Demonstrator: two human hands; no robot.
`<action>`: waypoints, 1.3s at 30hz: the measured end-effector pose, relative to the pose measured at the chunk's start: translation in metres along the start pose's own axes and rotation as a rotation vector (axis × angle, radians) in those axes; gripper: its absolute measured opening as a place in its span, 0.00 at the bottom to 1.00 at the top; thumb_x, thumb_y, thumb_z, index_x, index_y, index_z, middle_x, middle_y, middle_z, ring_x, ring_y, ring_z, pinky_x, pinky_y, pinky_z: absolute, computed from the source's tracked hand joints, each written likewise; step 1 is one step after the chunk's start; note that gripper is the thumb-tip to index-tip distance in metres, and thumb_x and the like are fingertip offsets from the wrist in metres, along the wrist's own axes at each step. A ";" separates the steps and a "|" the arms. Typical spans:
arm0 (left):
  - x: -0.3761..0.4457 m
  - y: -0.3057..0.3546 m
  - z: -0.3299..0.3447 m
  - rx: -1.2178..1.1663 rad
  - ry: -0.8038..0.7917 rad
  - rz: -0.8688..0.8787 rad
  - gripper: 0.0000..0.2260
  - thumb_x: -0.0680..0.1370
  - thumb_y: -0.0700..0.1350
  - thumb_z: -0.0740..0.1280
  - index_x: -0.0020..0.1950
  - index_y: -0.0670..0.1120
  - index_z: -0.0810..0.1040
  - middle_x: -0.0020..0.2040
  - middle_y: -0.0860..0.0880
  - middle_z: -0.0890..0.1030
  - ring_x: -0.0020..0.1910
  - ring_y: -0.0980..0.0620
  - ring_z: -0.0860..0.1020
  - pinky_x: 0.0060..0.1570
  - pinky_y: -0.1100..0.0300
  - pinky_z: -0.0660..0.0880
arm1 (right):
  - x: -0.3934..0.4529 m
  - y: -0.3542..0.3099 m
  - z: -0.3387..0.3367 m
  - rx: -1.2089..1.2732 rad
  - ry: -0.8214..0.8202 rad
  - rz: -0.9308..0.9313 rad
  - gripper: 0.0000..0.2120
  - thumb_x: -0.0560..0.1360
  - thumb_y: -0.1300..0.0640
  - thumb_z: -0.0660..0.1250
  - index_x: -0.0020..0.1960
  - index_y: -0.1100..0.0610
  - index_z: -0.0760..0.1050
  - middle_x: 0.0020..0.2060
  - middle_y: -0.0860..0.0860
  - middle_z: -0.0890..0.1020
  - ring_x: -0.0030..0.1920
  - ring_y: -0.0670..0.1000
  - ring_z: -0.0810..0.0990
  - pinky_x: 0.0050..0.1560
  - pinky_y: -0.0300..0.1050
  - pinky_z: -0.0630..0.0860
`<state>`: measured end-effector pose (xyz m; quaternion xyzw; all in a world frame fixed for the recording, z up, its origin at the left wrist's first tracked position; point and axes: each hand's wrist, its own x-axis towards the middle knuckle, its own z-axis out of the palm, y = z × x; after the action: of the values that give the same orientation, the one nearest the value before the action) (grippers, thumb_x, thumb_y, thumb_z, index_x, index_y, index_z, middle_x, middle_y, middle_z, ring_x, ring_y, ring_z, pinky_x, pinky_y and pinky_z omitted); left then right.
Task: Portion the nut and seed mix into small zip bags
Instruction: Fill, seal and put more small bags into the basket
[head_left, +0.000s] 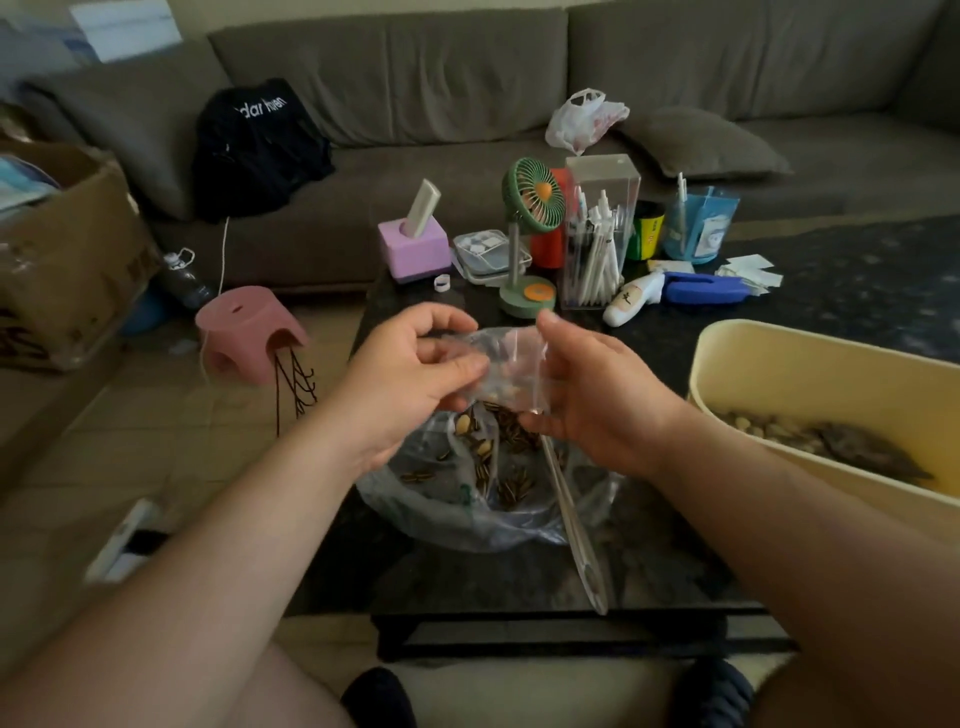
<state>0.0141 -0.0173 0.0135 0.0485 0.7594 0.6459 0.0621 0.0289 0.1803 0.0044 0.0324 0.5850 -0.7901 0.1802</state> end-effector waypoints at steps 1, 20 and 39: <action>-0.003 -0.005 0.001 0.008 0.016 -0.009 0.12 0.79 0.33 0.73 0.58 0.46 0.80 0.45 0.47 0.86 0.40 0.52 0.83 0.34 0.62 0.79 | -0.003 0.002 -0.001 -0.038 0.029 0.000 0.15 0.83 0.50 0.66 0.62 0.59 0.81 0.49 0.56 0.85 0.45 0.53 0.85 0.45 0.47 0.81; -0.006 -0.047 -0.019 1.324 -0.236 -0.223 0.35 0.71 0.61 0.78 0.77 0.59 0.71 0.76 0.53 0.73 0.73 0.48 0.72 0.70 0.48 0.74 | 0.017 0.040 -0.021 -1.546 0.094 0.091 0.16 0.82 0.39 0.63 0.61 0.49 0.75 0.55 0.51 0.78 0.55 0.51 0.79 0.57 0.53 0.80; -0.014 0.129 0.027 1.794 -0.402 -0.117 0.54 0.67 0.57 0.84 0.85 0.59 0.56 0.80 0.50 0.68 0.67 0.46 0.76 0.55 0.50 0.82 | -0.016 0.003 -0.006 -1.622 0.131 0.025 0.18 0.83 0.51 0.64 0.70 0.53 0.68 0.54 0.52 0.79 0.50 0.53 0.81 0.50 0.51 0.82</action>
<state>0.0312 0.0273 0.1366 0.1513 0.9518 -0.2097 0.1648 0.0434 0.1893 0.0041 -0.0553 0.9843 -0.1150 0.1217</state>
